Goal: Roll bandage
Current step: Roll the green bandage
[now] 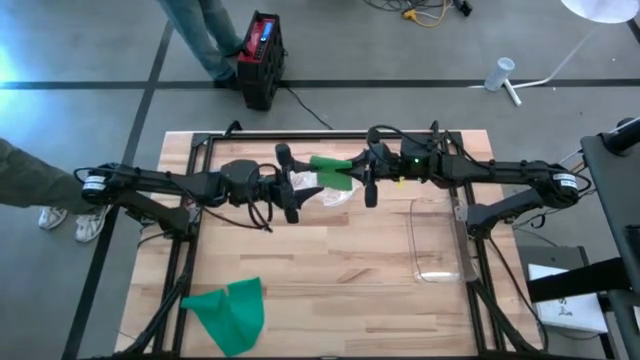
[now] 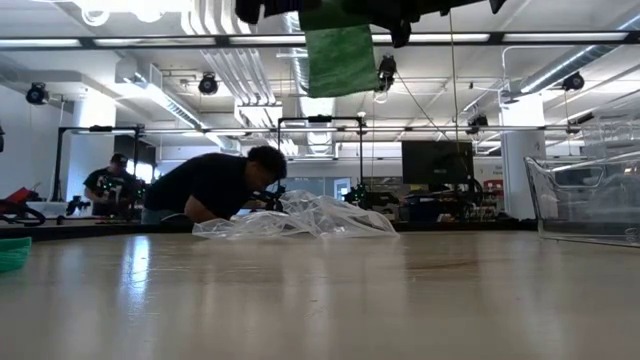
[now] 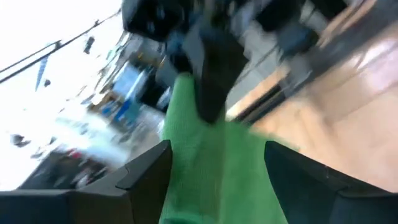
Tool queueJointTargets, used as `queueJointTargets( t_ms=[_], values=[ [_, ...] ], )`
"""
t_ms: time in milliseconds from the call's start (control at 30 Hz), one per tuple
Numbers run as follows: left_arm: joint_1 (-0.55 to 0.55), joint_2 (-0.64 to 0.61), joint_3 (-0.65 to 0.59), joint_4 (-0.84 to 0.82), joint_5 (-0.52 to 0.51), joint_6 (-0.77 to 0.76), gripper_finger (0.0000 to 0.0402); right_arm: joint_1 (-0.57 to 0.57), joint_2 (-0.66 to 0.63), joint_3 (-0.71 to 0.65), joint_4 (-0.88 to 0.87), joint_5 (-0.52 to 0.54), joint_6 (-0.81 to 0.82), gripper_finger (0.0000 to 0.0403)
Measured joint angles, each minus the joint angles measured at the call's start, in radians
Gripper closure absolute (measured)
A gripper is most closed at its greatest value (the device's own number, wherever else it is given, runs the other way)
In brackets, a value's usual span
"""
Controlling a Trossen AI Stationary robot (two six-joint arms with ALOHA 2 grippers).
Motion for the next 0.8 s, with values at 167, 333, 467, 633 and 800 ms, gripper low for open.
queueJointTargets(
  t_ms=[167,333,467,633,800],
  values=[
    [0.0,0.034,0.0,0.018,-0.129,0.097,0.0151,0.0,0.001,0.0,-0.003,0.0,0.034,0.0369],
    [0.0,0.059,0.002,0.03,-0.136,0.125,0.0164,0.0,0.002,0.0,-0.011,-0.032,0.099,0.0368],
    [0.0,0.063,0.002,0.052,-0.151,0.118,0.0177,0.0,0.0,0.0,-0.007,-0.045,0.151,0.0368],
    [0.0,0.061,0.002,0.06,-0.188,0.075,0.022,0.0,-0.001,0.0,0.006,-0.05,0.171,0.0368],
    [-0.001,0.059,0.003,0.062,-0.199,0.063,0.029,0.001,-0.002,0.0,0.019,-0.063,0.156,0.035]
  ],
)
